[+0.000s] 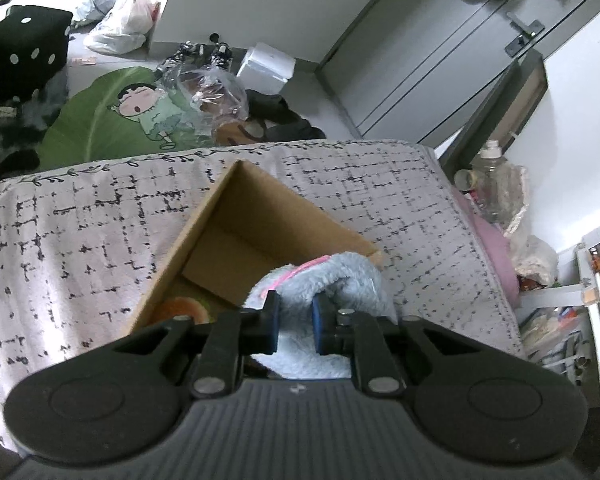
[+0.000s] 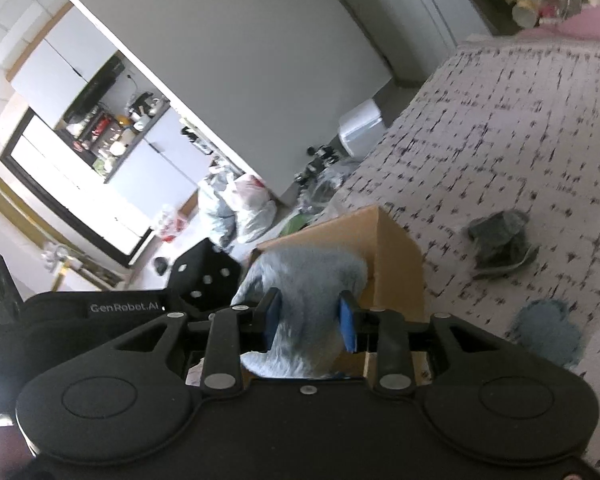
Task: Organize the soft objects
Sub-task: 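Carry the slipper over the box and open both tools to drop it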
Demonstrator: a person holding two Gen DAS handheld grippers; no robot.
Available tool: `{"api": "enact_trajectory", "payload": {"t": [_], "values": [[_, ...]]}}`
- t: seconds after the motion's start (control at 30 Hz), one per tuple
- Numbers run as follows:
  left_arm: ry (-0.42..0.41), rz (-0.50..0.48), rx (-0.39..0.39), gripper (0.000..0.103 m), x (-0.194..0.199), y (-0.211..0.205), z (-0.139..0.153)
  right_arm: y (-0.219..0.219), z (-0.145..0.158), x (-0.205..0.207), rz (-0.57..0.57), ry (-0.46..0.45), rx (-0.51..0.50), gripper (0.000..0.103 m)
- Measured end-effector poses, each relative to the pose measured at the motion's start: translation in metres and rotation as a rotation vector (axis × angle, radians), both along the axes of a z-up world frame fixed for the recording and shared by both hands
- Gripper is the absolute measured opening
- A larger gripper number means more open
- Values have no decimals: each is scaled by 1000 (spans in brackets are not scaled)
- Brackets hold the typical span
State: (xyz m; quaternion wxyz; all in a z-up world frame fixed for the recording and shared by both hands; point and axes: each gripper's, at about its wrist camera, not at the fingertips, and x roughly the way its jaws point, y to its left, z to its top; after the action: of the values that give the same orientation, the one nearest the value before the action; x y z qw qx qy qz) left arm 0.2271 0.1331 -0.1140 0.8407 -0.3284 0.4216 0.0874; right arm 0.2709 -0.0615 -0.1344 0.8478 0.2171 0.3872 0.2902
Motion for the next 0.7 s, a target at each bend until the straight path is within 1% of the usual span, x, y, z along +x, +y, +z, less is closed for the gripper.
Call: {"api": "enact_trajectory", "payload": {"t": [0.13,0.27,0.4,0.43,0.47,0.5,0.57,0.67,0.7], "values": [[16,14,7,15,6,7,-6,-4,0,4,-20,6,-1,33],[13,29,45,15,13,9,-5,-7,0,8,-34,14,1,33],[-51,36,94,19,15,5,6,-8,0,9,-30,21,8,33],[-61,32,100,22,16,3,9,-8,0,9,-28,23,9,33],[-61,25,102,26,17,2,11,-9,0,9,-27,25,11,33],[-54,20,103,29,19,1,12,-9,1,9,-27,26,12,34],[-34,18,113,37,21,-2,15,-12,2,10,-33,33,12,35],[-19,26,146,41,20,-7,19,-18,5,12,-47,49,20,37],[-17,30,157,43,19,-8,21,-21,6,12,-53,55,21,40]]}}
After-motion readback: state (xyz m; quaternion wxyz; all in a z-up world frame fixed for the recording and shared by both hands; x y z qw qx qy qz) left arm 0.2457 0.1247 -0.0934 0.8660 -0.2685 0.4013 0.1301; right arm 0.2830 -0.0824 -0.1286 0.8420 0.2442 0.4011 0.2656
